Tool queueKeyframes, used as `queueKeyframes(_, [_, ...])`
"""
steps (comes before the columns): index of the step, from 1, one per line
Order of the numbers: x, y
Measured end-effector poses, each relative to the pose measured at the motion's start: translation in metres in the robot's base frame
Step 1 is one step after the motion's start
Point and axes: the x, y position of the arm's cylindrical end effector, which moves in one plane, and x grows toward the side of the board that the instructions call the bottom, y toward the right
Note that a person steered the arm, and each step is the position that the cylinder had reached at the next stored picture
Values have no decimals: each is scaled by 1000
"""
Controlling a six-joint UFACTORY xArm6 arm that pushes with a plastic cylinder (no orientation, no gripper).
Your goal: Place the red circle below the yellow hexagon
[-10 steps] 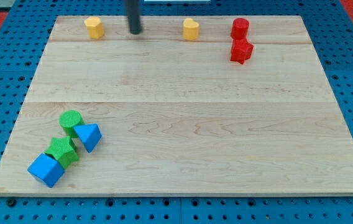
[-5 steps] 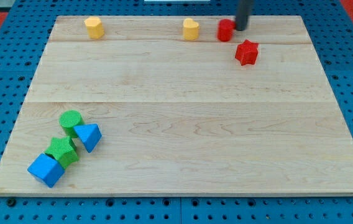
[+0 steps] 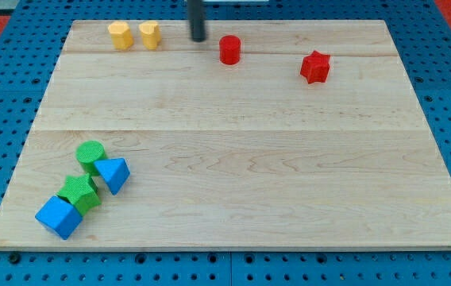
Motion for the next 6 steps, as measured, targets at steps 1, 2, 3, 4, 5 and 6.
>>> queueKeyframes(1, [27, 57])
queueKeyframes(2, [36, 48])
queueKeyframes(3, [43, -28])
queueKeyframes(4, [61, -30])
queueKeyframes(5, [74, -72])
queueKeyframes(6, [50, -135])
